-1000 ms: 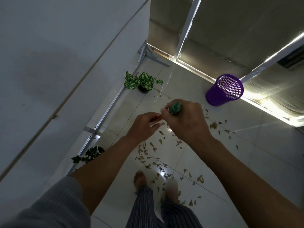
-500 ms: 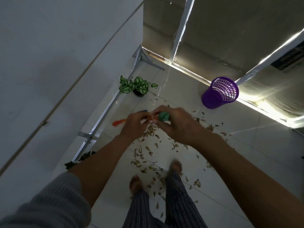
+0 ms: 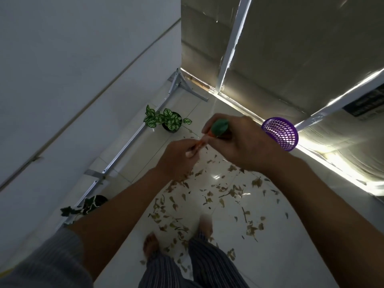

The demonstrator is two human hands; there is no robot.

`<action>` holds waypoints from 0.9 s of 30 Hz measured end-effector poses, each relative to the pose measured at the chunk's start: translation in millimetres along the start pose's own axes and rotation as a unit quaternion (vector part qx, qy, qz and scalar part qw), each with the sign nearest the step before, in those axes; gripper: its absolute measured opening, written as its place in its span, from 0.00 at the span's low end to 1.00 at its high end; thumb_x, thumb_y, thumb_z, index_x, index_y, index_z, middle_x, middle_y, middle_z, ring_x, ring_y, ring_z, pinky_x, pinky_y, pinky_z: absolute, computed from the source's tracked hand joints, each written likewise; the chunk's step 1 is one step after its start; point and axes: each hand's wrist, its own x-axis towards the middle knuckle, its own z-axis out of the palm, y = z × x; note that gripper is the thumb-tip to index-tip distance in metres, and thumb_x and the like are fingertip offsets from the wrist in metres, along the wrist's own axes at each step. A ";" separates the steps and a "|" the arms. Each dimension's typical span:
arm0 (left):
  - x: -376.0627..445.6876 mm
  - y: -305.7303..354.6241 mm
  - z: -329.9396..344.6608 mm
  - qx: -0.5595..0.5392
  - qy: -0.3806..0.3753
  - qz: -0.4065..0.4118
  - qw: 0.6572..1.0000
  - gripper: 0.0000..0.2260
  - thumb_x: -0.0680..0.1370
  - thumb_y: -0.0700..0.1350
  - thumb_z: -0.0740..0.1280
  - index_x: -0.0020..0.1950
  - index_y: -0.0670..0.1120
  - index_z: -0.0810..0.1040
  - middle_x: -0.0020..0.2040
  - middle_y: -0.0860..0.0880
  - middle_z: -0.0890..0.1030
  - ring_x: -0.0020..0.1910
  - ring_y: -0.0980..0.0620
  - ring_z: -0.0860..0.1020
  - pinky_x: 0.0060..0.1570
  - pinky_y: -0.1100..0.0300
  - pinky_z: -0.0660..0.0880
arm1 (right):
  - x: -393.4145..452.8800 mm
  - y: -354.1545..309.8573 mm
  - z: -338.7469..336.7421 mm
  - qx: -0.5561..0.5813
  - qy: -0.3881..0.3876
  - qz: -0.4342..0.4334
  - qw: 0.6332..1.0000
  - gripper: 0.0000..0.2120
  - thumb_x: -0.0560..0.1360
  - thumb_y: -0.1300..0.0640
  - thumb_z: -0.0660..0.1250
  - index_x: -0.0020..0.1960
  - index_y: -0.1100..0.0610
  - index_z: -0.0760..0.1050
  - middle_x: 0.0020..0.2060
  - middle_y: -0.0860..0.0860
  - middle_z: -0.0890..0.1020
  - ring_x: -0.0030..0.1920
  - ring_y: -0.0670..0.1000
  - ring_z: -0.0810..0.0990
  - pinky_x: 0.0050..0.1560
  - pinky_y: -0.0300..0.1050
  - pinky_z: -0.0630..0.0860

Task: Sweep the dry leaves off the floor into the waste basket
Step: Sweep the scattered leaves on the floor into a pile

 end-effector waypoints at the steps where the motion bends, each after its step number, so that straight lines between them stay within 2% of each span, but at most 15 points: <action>1: 13.4 8.5 2.7 0.004 0.011 0.021 1.000 0.04 0.73 0.41 0.68 0.45 0.50 0.76 0.35 0.51 0.79 0.33 0.50 0.80 0.35 0.51 0.79 | 0.1 2.7 -13.0 -0.006 0.013 -0.006 1.000 0.05 0.78 0.56 0.70 0.53 0.52 0.78 0.43 0.49 0.85 0.43 0.48 0.84 0.46 0.47 0.81; 3: 39.1 21.7 9.9 0.013 0.027 0.053 0.998 0.04 0.73 0.38 0.69 0.44 0.46 0.77 0.34 0.51 0.78 0.32 0.50 0.79 0.34 0.51 0.79 | 0.8 10.6 -35.3 -0.016 0.038 -0.009 0.999 0.06 0.77 0.55 0.70 0.53 0.53 0.79 0.44 0.48 0.84 0.44 0.47 0.84 0.47 0.47 0.81; 6: 74.2 29.8 26.0 0.006 0.032 0.046 0.998 0.05 0.74 0.39 0.70 0.48 0.44 0.79 0.37 0.51 0.80 0.35 0.51 0.80 0.38 0.55 0.79 | 2.3 27.7 -56.5 -0.024 0.063 -0.003 0.998 0.07 0.77 0.53 0.70 0.54 0.52 0.79 0.45 0.45 0.84 0.46 0.44 0.83 0.48 0.41 0.80; 7: 83.4 28.8 33.1 0.002 0.037 0.038 0.999 0.06 0.73 0.38 0.70 0.49 0.43 0.80 0.39 0.49 0.82 0.36 0.52 0.80 0.40 0.62 0.78 | 2.7 35.5 -58.4 -0.023 0.067 -0.005 0.997 0.07 0.77 0.53 0.70 0.54 0.52 0.79 0.46 0.45 0.84 0.47 0.44 0.83 0.49 0.41 0.81; 9: 96.6 28.5 45.7 0.005 0.040 0.035 0.999 0.04 0.71 0.34 0.71 0.45 0.39 0.81 0.36 0.43 0.82 0.33 0.55 0.76 0.39 0.79 0.68 | 2.2 54.8 -53.0 -0.029 0.066 -0.008 0.997 0.08 0.78 0.51 0.68 0.55 0.52 0.78 0.47 0.46 0.84 0.48 0.45 0.84 0.49 0.43 0.82; 10: 101.3 29.4 51.4 0.003 0.030 0.034 0.999 0.04 0.69 0.31 0.71 0.41 0.36 0.80 0.34 0.42 0.81 0.31 0.55 0.74 0.37 0.81 0.65 | 0.7 65.7 -46.2 -0.040 0.067 -0.013 0.997 0.09 0.78 0.51 0.67 0.56 0.52 0.78 0.48 0.48 0.85 0.48 0.46 0.84 0.49 0.46 0.82; 12: 107.5 20.0 67.8 -0.029 -0.004 0.025 0.999 0.03 0.69 0.29 0.69 0.39 0.35 0.79 0.33 0.43 0.79 0.31 0.53 0.75 0.36 0.78 0.65 | -3.9 91.7 -26.2 -0.057 0.082 -0.025 0.995 0.09 0.79 0.53 0.66 0.57 0.54 0.79 0.49 0.50 0.86 0.47 0.48 0.85 0.49 0.49 0.82; 13: 110.0 12.6 76.7 -0.049 -0.020 0.012 0.999 0.01 0.71 0.33 0.69 0.40 0.37 0.80 0.36 0.46 0.80 0.34 0.51 0.77 0.38 0.76 0.68 | -6.3 105.5 -14.9 -0.054 0.083 -0.026 0.995 0.08 0.79 0.56 0.67 0.57 0.55 0.79 0.50 0.50 0.86 0.48 0.49 0.85 0.49 0.50 0.82; 15: 113.2 -7.7 93.2 -0.062 -0.047 -0.019 0.997 0.05 0.73 0.40 0.66 0.39 0.41 0.81 0.38 0.48 0.82 0.37 0.49 0.79 0.39 0.59 0.76 | -9.0 128.4 4.9 -0.039 0.065 -0.008 0.997 0.10 0.77 0.59 0.69 0.58 0.55 0.79 0.52 0.50 0.86 0.49 0.50 0.85 0.50 0.51 0.81; 16: 112.1 -17.0 100.4 -0.062 -0.066 -0.036 0.995 0.07 0.73 0.42 0.65 0.39 0.41 0.80 0.37 0.48 0.81 0.36 0.49 0.79 0.37 0.55 0.76 | -9.2 137.9 12.2 -0.033 0.050 0.003 0.998 0.10 0.77 0.59 0.70 0.58 0.54 0.79 0.52 0.50 0.86 0.48 0.51 0.85 0.49 0.52 0.80; 17: 108.8 -25.9 108.1 -0.062 -0.078 -0.046 0.994 0.08 0.73 0.43 0.64 0.39 0.41 0.80 0.36 0.47 0.81 0.36 0.51 0.78 0.36 0.55 0.75 | -8.6 145.8 17.1 -0.030 0.035 0.011 0.999 0.10 0.77 0.60 0.69 0.58 0.54 0.79 0.51 0.50 0.86 0.47 0.51 0.85 0.49 0.52 0.80; 20: 94.8 -28.8 119.9 -0.052 -0.088 -0.063 0.993 0.13 0.71 0.50 0.60 0.38 0.43 0.80 0.36 0.49 0.80 0.34 0.59 0.73 0.35 0.72 0.68 | -5.2 156.1 17.4 -0.032 -0.004 0.024 0.999 0.09 0.77 0.62 0.69 0.56 0.56 0.80 0.49 0.51 0.85 0.45 0.51 0.84 0.47 0.52 0.80; 21: 90.9 -27.7 122.0 -0.050 -0.086 -0.070 0.993 0.12 0.70 0.50 0.59 0.37 0.45 0.80 0.33 0.47 0.79 0.33 0.59 0.71 0.33 0.73 0.66 | -4.6 156.9 15.0 -0.031 -0.014 0.027 0.999 0.08 0.77 0.62 0.69 0.56 0.56 0.79 0.49 0.51 0.85 0.45 0.52 0.84 0.47 0.52 0.80; 24: 85.8 -16.0 118.4 -0.069 -0.082 -0.086 0.991 0.15 0.69 0.49 0.62 0.34 0.38 0.78 0.30 0.39 0.78 0.30 0.54 0.69 0.31 0.74 0.62 | -3.7 150.0 1.4 -0.023 -0.024 0.031 0.999 0.08 0.78 0.60 0.69 0.56 0.55 0.79 0.48 0.51 0.85 0.45 0.50 0.84 0.47 0.52 0.81; 27: 92.5 -6.8 106.0 -0.024 -0.068 -0.069 0.995 0.07 0.72 0.37 0.67 0.36 0.36 0.77 0.30 0.45 0.75 0.31 0.46 0.75 0.29 0.74 0.65 | -0.2 130.2 -16.8 -0.002 0.012 0.015 1.000 0.07 0.78 0.57 0.68 0.55 0.54 0.79 0.47 0.50 0.85 0.45 0.50 0.85 0.48 0.52 0.82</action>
